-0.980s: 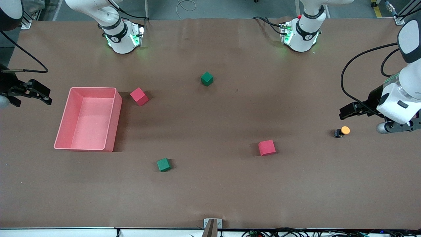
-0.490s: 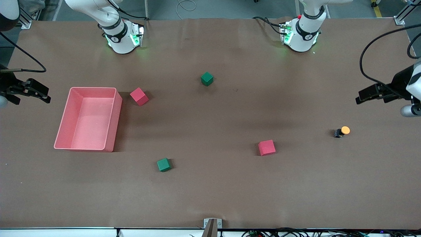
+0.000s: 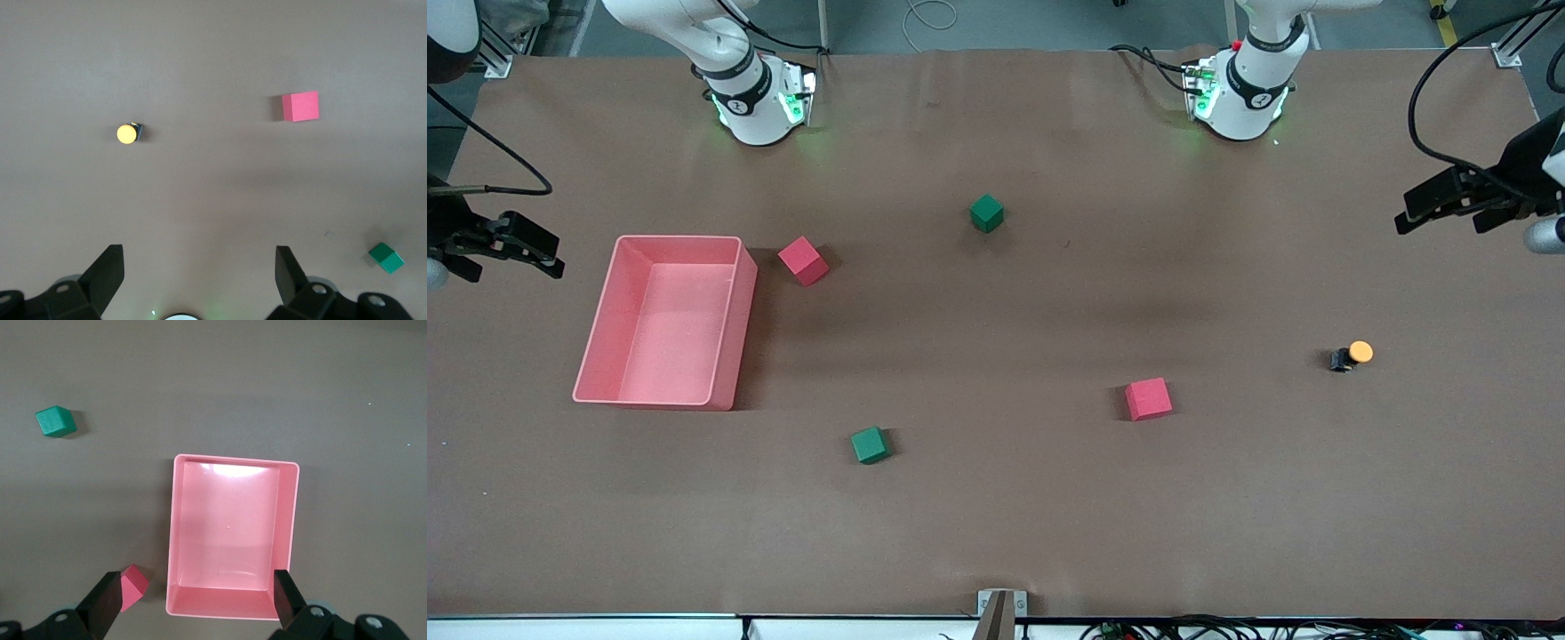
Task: Place and upright button with both arms
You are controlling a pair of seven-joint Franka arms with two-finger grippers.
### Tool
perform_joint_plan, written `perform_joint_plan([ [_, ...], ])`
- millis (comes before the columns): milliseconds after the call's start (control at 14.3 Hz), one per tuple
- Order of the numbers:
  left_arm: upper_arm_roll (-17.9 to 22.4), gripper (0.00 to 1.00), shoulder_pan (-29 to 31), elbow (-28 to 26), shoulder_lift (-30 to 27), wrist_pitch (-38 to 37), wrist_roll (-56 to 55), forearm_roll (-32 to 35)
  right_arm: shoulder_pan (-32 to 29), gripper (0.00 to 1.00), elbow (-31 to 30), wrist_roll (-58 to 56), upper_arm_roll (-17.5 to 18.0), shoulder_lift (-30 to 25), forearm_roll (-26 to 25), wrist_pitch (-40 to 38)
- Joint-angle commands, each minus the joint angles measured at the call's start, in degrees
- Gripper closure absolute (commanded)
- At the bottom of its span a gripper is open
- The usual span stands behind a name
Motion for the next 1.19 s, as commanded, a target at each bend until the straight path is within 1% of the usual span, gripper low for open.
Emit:
perform_joint_plan([
  [0, -0.03, 0.0, 0.41, -3.56, -3.33, -0.22, 1.03, -0.12, -0.29, 0.0, -0.73, 0.26, 0.46, -1.06, 0.28, -0.05],
  [70, -1.43, 0.0, 0.59, -3.65, -4.03, -0.31, 1.03, 1.28, -0.38, 0.0, -0.73, 0.17, 0.46, -0.97, 0.36, -0.13],
  [140, -3.35, 0.0, 0.59, -4.26, -4.99, -0.31, 0.6, 4.68, -0.46, 0.0, -0.82, 0.08, 0.46, -0.97, 0.36, -0.13],
  [210, -4.59, 0.0, 0.59, -4.61, -5.52, -0.31, 0.33, 6.37, -0.55, 0.0, -0.82, 0.08, 0.37, -1.06, 0.36, -0.22],
  [420, -4.87, 0.0, 0.68, -4.44, -5.97, 0.39, 0.07, 6.3, -0.55, 0.0, -0.82, -0.01, 0.37, -1.06, 0.36, -0.4],
  [770, -4.52, 0.0, 1.73, -4.62, -5.7, 4.52, 2.35, 6.04, -0.64, 0.0, -0.91, -0.01, 0.37, -0.97, 0.36, -0.4],
  [980, -4.52, 0.0, 2.35, -4.62, -5.53, 4.7, 2.88, 6.04, -0.64, 0.0, -0.91, -0.01, 0.37, -0.97, 0.36, -0.4],
  [1120, -4.43, 0.0, 2.7, -4.88, -5.44, 4.44, 6.11, 5.95, -0.64, 0.0, -1.0, -0.01, 0.37, -0.97, 0.36, -0.4],
])
